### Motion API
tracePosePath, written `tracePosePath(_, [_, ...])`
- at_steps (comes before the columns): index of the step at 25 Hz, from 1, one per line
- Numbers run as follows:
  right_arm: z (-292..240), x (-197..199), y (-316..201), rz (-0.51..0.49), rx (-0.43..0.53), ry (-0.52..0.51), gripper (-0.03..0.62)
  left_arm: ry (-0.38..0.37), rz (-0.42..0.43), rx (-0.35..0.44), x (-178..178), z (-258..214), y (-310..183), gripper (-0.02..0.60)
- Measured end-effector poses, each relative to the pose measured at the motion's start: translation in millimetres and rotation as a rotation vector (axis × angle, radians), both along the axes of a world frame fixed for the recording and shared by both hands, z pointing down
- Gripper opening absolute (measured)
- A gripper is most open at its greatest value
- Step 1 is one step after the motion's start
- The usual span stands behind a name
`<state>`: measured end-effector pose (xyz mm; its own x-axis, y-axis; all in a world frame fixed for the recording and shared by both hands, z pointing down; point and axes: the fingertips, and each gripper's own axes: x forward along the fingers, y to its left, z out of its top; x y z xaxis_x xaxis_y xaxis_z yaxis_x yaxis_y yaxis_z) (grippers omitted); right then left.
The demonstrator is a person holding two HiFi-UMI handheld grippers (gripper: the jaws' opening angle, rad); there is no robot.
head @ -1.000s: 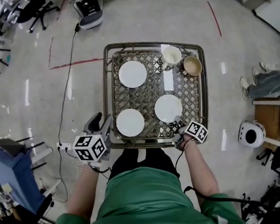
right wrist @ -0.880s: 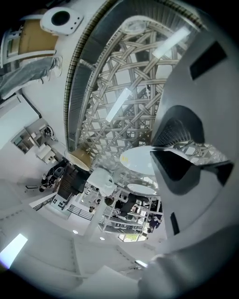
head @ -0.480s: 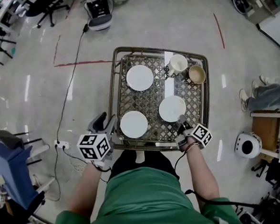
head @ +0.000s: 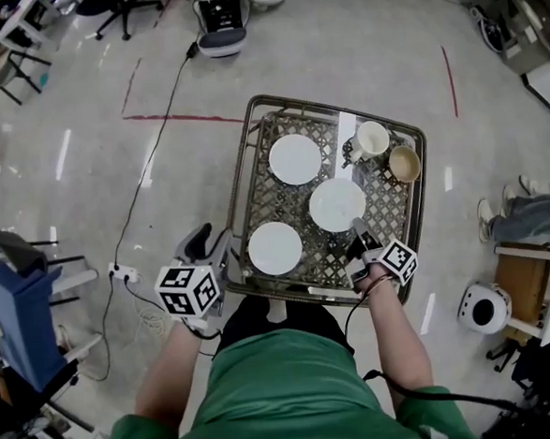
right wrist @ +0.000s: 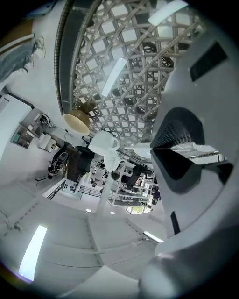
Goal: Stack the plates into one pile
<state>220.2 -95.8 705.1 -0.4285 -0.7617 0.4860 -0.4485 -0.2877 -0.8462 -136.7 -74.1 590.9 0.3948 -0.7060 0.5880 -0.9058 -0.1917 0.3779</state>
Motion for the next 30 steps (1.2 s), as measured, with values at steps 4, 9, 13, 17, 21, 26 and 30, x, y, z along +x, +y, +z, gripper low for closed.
tracePosePath(4, [-5,-22,-28,-0.027,0.041,-0.056,0.029,-0.012,-0.026,-0.013,-10,3,2,0.196])
tracePosePath(9, [-3,-43,-60,-0.058,0.034,-0.071,0.029,-0.036,-0.036,-0.033,-18,3,-1,0.196])
tracePosePath(13, [3,-58,-83,-0.078,0.043,-0.084,0.029,-0.053,-0.043,-0.043,-22,5,-1,0.196])
tracePosePath(17, [5,-73,-108,-0.086,0.066,-0.122,0.029,-0.061,-0.047,-0.063,-23,9,-3,0.196])
tracePosePath(21, [12,-88,-128,-0.103,0.066,-0.135,0.029,-0.069,-0.041,-0.081,-21,14,-7,0.196])
tracePosePath(26, [19,-103,-143,-0.123,0.058,-0.144,0.029,-0.075,-0.030,-0.088,-19,15,-13,0.196])
tracePosePath(30, [27,-106,-149,-0.122,0.039,-0.144,0.029,-0.081,-0.028,-0.093,-17,17,-16,0.196])
